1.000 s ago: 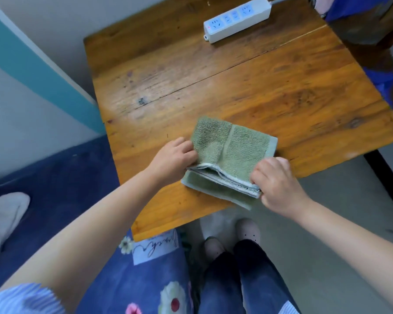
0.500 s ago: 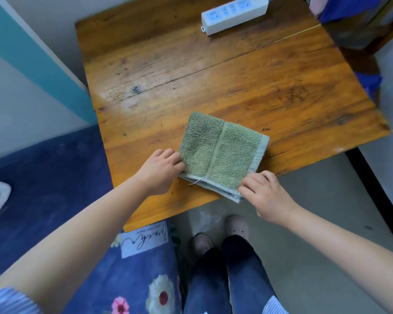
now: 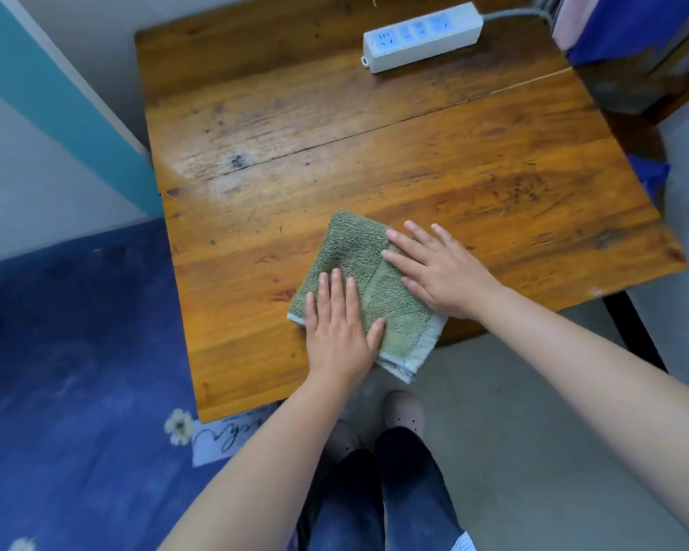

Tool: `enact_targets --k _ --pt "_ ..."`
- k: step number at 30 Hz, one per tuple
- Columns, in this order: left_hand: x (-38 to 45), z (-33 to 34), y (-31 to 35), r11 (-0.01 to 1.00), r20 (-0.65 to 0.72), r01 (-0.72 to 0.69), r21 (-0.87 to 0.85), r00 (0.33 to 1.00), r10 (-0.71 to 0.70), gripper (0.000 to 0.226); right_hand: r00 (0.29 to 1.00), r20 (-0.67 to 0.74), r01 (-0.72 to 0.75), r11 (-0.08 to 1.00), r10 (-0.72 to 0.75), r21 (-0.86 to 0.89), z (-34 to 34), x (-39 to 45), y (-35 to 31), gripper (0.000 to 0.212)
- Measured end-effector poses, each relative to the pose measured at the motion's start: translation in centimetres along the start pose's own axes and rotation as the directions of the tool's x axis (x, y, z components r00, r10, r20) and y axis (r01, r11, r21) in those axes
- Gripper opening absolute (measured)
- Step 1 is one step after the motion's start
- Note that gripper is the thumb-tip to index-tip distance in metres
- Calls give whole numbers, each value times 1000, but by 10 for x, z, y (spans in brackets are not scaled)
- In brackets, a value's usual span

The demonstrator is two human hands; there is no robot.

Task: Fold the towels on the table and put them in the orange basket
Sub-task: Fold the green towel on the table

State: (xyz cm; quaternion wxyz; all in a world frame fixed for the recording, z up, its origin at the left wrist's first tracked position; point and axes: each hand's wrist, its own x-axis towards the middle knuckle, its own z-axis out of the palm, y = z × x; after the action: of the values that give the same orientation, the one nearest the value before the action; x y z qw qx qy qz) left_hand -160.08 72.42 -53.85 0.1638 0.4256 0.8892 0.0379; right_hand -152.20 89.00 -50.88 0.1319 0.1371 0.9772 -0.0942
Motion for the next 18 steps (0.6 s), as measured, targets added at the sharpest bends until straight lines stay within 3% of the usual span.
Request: enact_targets --k 4,9,11,13,14,15,17,18 --pt "1 6 -8 999 11 -40 36 999 40 75 992 124 5 998 3 -69 13 -7 19 53" --pt "2 4 -6 997 61 -41 72 997 36 74 974 201 -101 994 107 -38 7 -26 46 54" --pt "2 1 -5 996 107 -10 86 994 1 74 978 154 -143 990 142 -4 2 -36 53 53" --pt "1 -8 3 995 118 14 102 993 -26 73 996 -47 -74 997 75 33 -6 -43 54 47" --pt "-1 -14 6 994 60 -4 109 998 -3 71 989 -145 -9 1000 12 18 -8 -46 53 42" --pt "-6 -18 15 994 -92 -34 100 995 43 63 975 -211 67 998 -65 2 -10 -47 53 39" --pt "-15 -18 34 986 -409 -154 61 897 166 38 940 -264 214 976 -215 -32 -11 -48 53 38" --pt "-20 -18 47 982 -482 -188 32 858 180 34 911 -273 306 951 -309 -55 -14 -47 56 37"
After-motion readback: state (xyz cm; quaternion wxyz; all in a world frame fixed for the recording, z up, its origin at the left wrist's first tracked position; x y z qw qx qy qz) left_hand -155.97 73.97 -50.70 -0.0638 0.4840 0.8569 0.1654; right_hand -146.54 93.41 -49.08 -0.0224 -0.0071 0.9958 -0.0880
